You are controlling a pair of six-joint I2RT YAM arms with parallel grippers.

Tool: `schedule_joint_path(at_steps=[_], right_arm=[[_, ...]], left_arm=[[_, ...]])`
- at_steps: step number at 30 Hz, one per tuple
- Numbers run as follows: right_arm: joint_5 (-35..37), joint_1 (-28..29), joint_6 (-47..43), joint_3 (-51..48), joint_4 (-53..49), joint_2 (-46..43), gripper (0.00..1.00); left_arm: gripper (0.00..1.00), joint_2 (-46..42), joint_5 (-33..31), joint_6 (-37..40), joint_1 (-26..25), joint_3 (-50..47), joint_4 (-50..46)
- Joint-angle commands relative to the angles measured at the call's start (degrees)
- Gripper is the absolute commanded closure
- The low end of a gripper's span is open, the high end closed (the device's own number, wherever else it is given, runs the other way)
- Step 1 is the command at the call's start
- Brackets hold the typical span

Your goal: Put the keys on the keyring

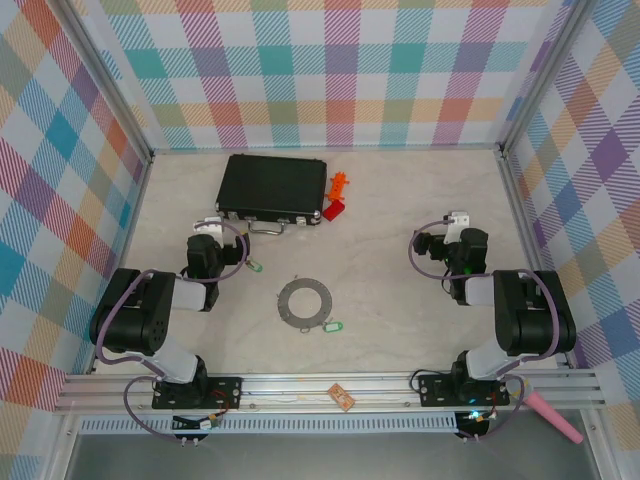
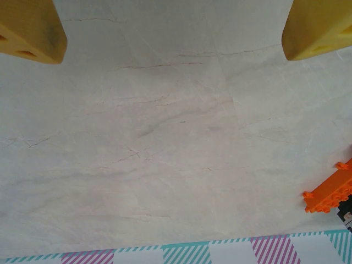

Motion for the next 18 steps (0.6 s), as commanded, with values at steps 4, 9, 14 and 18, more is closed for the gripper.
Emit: schedule_joint_path(at_steps=[4,9,14,18], right_arm=[[-1.3,0.0,-0.1,1.0,0.0,-0.2,0.01],[-1.3,0.1,0.0,1.0,0.0,-0.2,0.01],[-1.3,0.0,0.0,0.9,0.0,-0.2,0.01],[-1.3,0.0,-0.1,1.0,-0.1,-0.2,0.01]], left_arm=[[0.00,0.0,0.5,0.3,0.6,0.9,-0.4],[0.00,0.1,0.4,0.4,0.6,1.0,-0.5],[0.00,0.1,0.6,0.2,0.5,1.1,-0.6],[0.00,0.2,0.8,0.3,0.7,1.2,-0.8]])
